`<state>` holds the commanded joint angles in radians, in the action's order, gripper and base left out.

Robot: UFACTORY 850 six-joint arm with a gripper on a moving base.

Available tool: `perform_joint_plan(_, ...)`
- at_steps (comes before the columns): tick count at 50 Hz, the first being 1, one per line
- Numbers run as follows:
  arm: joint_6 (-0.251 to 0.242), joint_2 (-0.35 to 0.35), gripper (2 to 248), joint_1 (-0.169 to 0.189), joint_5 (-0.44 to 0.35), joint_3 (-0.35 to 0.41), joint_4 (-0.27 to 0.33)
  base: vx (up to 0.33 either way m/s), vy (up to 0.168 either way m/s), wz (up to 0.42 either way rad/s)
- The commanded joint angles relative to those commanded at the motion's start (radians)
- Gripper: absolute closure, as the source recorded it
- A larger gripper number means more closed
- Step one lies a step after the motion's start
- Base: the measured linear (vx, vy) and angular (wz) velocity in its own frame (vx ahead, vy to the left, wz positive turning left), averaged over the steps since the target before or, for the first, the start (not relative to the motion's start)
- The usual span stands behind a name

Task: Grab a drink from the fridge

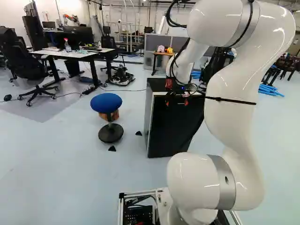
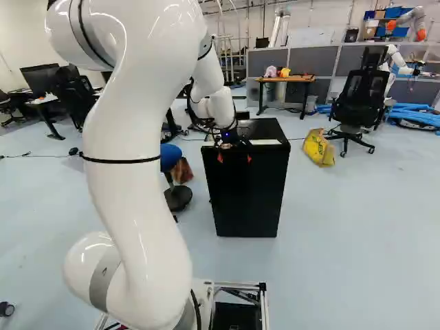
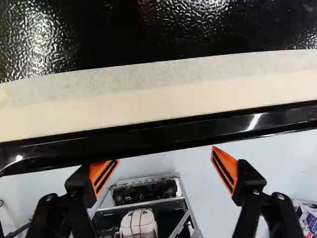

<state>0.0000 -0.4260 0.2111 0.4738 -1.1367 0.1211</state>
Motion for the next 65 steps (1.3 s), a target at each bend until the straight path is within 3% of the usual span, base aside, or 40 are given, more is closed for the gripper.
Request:
perform_joint_plan(34,0.0,0.106,3,0.01,-0.016,0.142,0.0,0.0,0.0,0.0)
perform_joint_plan(65,0.0,0.235,3,0.021,-0.272,0.302,0.0,0.0,0.0,0.0)
